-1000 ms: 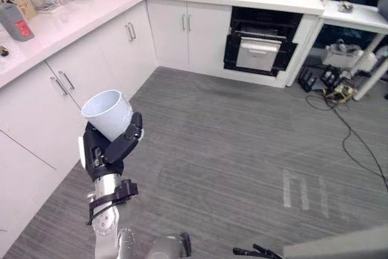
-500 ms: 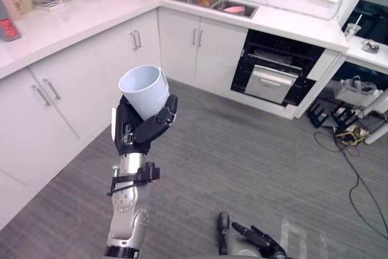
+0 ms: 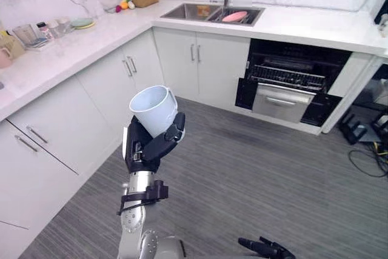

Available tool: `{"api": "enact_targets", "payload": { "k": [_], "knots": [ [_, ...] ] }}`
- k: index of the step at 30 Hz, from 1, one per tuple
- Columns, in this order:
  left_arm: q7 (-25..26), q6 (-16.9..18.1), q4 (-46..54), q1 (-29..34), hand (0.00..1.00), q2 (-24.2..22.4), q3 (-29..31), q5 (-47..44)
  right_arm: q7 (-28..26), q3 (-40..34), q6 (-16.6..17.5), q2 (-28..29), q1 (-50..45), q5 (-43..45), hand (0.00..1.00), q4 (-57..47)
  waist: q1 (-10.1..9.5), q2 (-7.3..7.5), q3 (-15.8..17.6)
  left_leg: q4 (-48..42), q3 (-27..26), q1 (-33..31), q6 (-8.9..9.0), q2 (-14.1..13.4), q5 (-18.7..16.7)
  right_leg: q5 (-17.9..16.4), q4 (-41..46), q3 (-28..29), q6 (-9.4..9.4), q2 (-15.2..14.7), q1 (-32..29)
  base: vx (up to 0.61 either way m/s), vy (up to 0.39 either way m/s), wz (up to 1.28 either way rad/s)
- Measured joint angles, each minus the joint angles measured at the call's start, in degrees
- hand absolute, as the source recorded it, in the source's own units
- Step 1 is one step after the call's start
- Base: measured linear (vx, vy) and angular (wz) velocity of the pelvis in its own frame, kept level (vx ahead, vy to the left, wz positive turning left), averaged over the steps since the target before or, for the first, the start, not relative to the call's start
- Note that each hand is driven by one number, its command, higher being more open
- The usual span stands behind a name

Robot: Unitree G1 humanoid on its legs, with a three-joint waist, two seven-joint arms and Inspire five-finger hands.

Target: Walk over to the sink, pick up the cup, carry it to the dishwasher, place the cup inside the dishwasher, then close the dishwasher door

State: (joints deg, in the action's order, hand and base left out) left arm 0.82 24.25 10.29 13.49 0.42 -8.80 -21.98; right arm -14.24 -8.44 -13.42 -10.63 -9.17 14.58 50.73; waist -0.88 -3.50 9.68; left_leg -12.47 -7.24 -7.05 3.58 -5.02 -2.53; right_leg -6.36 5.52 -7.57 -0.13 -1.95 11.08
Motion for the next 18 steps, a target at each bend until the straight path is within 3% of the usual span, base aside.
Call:
{"api": "enact_targets", "payload": {
  "k": [1, 2, 4, 5, 6, 7, 8, 9, 10, 11, 12, 13, 14, 15, 16, 17, 18],
  "knots": [
    [0.1, 0.4, -1.3, -0.6, 0.00, 0.2, -0.2, 0.1, 0.4, -0.2, 1.0, 0.9, 0.3, 0.1, 1.00, 0.1, 0.27, 0.29, -0.3, 5.4, 0.8, 2.4, -1.96, 1.6, 6.3, -0.7, -0.5, 1.0, 1.17, -0.9, 0.8, 0.46, 0.130, -0.33],
    [0.0, 0.6, -2.6, -1.7, 0.00, 0.6, -0.6, 0.3, 1.0, -0.4, 1.6, 1.4, 0.5, 0.4, 1.00, 0.4, 0.51, 0.73, -0.5, 6.3, 0.3, 3.7, -2.69, 2.4, 6.7, -1.1, -0.6, 1.3, 1.74, -1.8, 1.3, 0.53, 0.151, -0.16],
    [0.6, 0.7, -7.4, -4.4, 0.00, 2.8, -2.3, 0.7, 1.8, -0.1, 2.6, 3.3, 1.8, 1.3, 1.00, 1.5, 1.32, 2.65, -0.6, 2.8, -1.5, 4.3, -3.87, 2.1, 5.7, 0.1, 1.9, 3.7, 3.67, -2.7, 1.0, 0.35, 0.076, -0.30],
    [0.6, 0.8, -8.2, -4.6, 0.00, 3.6, -2.5, 0.7, 1.8, -0.1, 3.1, 3.7, 1.7, 1.3, 1.00, 1.4, 1.64, 3.21, -0.7, 0.8, -2.1, 4.3, -3.74, 1.9, 5.0, 0.9, 2.1, 4.1, 4.10, -2.8, 1.2, 0.26, 0.024, -0.46],
    [0.5, 0.7, -8.8, -4.8, 0.00, 4.6, -3.2, 0.8, 1.8, -0.2, 4.1, 4.3, 1.2, 1.4, 1.00, 1.3, 2.12, 4.26, -1.0, -4.2, -4.2, 3.2, -2.31, 1.9, 1.5, 1.9, 2.9, 4.1, 4.39, -3.1, 2.6, 0.17, 0.010, -0.36],
    [0.5, 0.7, -8.8, -5.1, 0.00, 4.6, -4.1, 0.9, 1.9, -0.4, 4.7, 4.4, 0.4, 1.8, 1.00, 1.3, 2.39, 3.79, -1.4, -4.3, -4.3, 3.4, -2.11, 1.5, 0.8, 1.8, 4.3, 3.8, 4.42, -2.8, 2.6, 0.19, 0.048, -0.39],
    [-0.3, 0.8, -8.8, -6.4, 0.00, 4.3, -7.0, 1.6, 2.0, -2.9, 5.9, 4.1, -2.0, 3.4, 1.00, 1.5, 3.37, 2.27, -2.3, -1.7, -5.2, 6.7, -3.97, 0.8, -2.5, -0.6, 16.6, 2.4, 3.84, -2.5, -1.2, 0.14, 0.072, -0.27],
    [-0.7, 0.8, -8.9, -7.1, 0.00, 4.4, -7.8, 1.9, 2.0, -3.3, 6.2, 3.9, -2.7, 3.6, 1.00, 1.4, 3.60, 2.40, -2.2, 0.3, -5.6, 8.8, -4.19, 1.5, -4.1, -0.9, 24.0, 2.1, 3.77, -3.4, -4.2, 0.16, 0.102, -0.22],
    [-1.1, 0.8, -8.9, -7.9, 0.00, 5.0, -8.6, 2.3, 2.2, -3.7, 6.4, 4.2, -3.0, 3.9, 1.00, 1.5, 3.78, 3.58, -2.2, 1.7, -5.9, 10.5, -4.56, 2.5, -4.6, -0.3, 31.5, 2.6, 3.72, -5.2, -7.5, 0.14, 0.080, -0.04],
    [-1.3, 0.8, -8.9, -9.1, 0.00, 6.0, -10.3, 3.5, 2.0, -3.8, 7.2, 4.2, -5.2, 4.6, 1.00, 1.5, 5.26, 4.63, -2.9, 3.6, -5.7, 12.5, -5.28, 4.4, -5.0, 4.1, 42.4, 3.1, 3.94, -7.0, -12.7, 0.26, 0.102, 0.05],
    [-1.5, 1.4, -9.3, -9.3, 0.00, 6.3, -10.3, 5.3, 0.9, -6.2, 8.2, 5.0, -6.6, 5.8, 1.00, 1.7, 7.03, 4.21, -3.6, 4.3, -5.7, 13.3, -6.03, 4.7, -5.7, 0.8, 46.2, 4.3, 2.91, -7.1, -15.8, 0.27, 0.084, 0.00],
    [-1.6, 2.3, -11.1, -10.4, 0.00, 6.4, -9.8, 5.4, 0.0, -7.7, 9.8, 5.9, -7.1, 5.6, 1.00, 1.9, 7.63, 4.38, -3.8, 4.1, -6.1, 13.9, -5.91, 4.3, -5.8, -3.9, 45.1, 4.2, 2.97, -6.6, -17.5, 0.34, 0.082, -0.03],
    [-1.9, 3.2, -15.7, -13.1, 0.00, 6.2, -7.9, 4.9, -2.5, -9.3, 15.5, 7.7, -7.1, 5.5, 1.00, 3.4, 8.38, 3.76, -3.7, 4.2, -5.8, 14.8, -5.75, 3.2, -6.1, -8.2, 38.0, 2.8, 2.42, -4.5, -18.7, 0.23, 0.031, -0.06],
    [-1.9, 3.1, -16.5, -13.5, 0.00, 6.1, -7.5, 4.9, -2.8, -9.4, 16.7, 8.0, -7.1, 5.5, 1.00, 3.8, 8.59, 3.72, -3.7, 4.3, -5.7, 14.9, -5.74, 2.8, -6.1, -8.5, 35.9, 2.5, 2.23, -4.0, -18.8, 0.28, -0.003, 0.07],
    [-1.4, 3.0, -18.8, -14.4, 0.00, 5.8, -5.9, 4.7, -3.7, -9.3, 20.0, 8.6, -7.3, 5.3, 1.00, 4.5, 9.28, 3.52, -3.5, 4.8, -5.0, 15.4, -5.70, 1.2, -6.1, -8.4, 25.6, 2.1, 2.00, -1.1, -18.7, 0.21, -0.029, 0.05],
    [-0.8, 2.7, -19.3, -14.7, 0.00, 5.8, -5.2, 4.2, -3.7, -8.8, 20.7, 8.6, -7.4, 4.5, 1.00, 4.5, 9.27, 3.47, -3.5, 5.0, -4.7, 15.6, -5.62, 0.6, -6.1, -7.7, 19.9, 2.2, 2.16, 0.1, -18.4, 0.28, -0.059, 0.05],
    [-0.5, 1.7, -19.2, -14.8, 0.00, 5.9, -4.4, 1.8, -3.5, -7.9, 21.1, 8.5, -7.3, 3.0, 1.00, 4.1, 9.07, 4.32, -3.4, 5.3, -4.6, 16.4, -4.39, 0.2, -6.4, -2.6, 9.1, 2.7, 2.23, 1.1, -17.4, 0.31, -0.076, 0.04]
  ]
}}
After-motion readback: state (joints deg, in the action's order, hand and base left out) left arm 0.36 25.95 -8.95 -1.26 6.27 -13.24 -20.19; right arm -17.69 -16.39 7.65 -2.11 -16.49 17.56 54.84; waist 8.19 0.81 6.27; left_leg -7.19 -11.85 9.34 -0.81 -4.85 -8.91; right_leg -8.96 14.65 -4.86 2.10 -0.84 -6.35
